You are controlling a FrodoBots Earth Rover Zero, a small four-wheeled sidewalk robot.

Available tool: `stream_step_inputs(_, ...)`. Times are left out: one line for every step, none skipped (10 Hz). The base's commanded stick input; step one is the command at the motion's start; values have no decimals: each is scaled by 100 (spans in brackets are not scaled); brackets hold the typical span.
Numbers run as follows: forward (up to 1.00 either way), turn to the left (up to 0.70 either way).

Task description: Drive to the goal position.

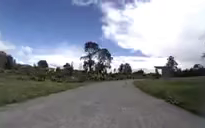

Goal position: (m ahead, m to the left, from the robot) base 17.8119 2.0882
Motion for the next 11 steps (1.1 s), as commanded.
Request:
stream_step_inputs(85,0)
stream_step_inputs(85,0)
stream_step_inputs(85,0)
stream_step_inputs(85,-34)
stream_step_inputs(85,-34)
stream_step_inputs(85,0)
stream_step_inputs(85,0)
stream_step_inputs(85,0)
stream_step_inputs(85,0)
stream_step_inputs(85,0)
stream_step_inputs(85,0)
